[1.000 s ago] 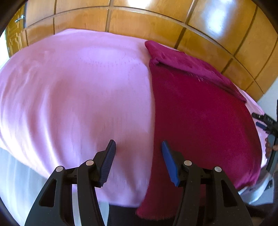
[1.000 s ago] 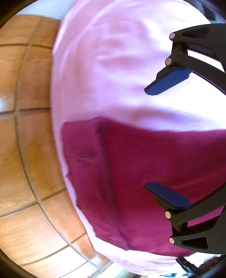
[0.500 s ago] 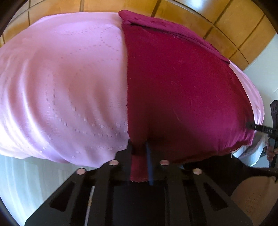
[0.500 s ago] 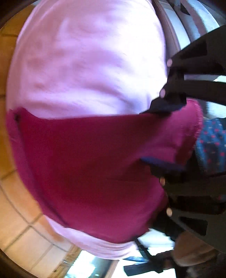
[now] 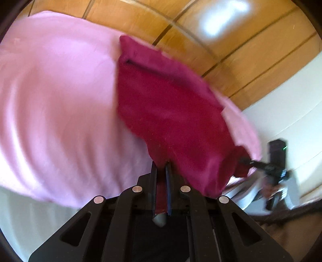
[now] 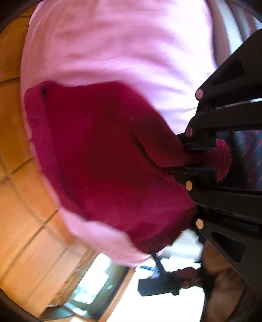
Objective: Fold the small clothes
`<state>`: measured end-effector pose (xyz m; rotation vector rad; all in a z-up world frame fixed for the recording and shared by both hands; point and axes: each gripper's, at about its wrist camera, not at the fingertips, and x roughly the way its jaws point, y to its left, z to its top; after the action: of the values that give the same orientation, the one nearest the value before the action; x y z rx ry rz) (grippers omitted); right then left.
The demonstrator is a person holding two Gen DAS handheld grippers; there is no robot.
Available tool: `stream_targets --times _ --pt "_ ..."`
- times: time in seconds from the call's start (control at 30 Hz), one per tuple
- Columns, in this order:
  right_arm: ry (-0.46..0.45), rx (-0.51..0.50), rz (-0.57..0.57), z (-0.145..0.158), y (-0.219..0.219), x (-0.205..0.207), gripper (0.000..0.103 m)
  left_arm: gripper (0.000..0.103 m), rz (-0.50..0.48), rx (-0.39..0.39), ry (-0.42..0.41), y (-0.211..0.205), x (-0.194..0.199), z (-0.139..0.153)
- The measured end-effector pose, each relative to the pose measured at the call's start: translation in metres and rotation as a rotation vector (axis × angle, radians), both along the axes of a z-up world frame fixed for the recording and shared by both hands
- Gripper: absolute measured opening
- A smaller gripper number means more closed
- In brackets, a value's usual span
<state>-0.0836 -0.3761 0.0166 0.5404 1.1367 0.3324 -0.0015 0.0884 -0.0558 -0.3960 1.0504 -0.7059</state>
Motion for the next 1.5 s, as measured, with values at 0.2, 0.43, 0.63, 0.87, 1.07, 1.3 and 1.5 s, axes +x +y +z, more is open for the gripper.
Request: stream_targets --times 0.2,0.43,0.63,0.87,1.07,1.3,1.5 --pt "-0.030 0.036 -0.129 -0.006 -0.028 0.040 0.010 0.006 0.055 -0.158 0.023 -0.011 0.061 0.009" --pt "-0.030 0.060 -0.250 -0.013 -0.064 0.082 0.010 0.006 0.142 -0.137 0.105 -0.024 0.137 -0.009" --pt "-0.070 0.190 -0.315 -0.018 -0.076 0.111 0.044 0.030 0.260 -0.178 0.173 -0.010 0.177 -0.019" --pt "-0.178 0.227 -0.416 0.003 -0.106 0.070 0.085 0.046 0.274 -0.044 0.023 0.014 0.159 -0.010" --pt "-0.130 0.075 -0.352 -0.004 -0.097 0.028 0.075 0.056 0.174 0.000 -0.036 0.011 0.120 -0.029" --pt "-0.057 -0.179 -0.233 -0.035 -0.046 0.023 0.038 0.027 0.097 0.049 -0.021 -0.022 0.115 -0.040" --pt "-0.124 -0.083 -0.245 -0.007 -0.050 0.013 0.024 0.010 0.103 0.017 -0.045 -0.006 0.102 -0.020"
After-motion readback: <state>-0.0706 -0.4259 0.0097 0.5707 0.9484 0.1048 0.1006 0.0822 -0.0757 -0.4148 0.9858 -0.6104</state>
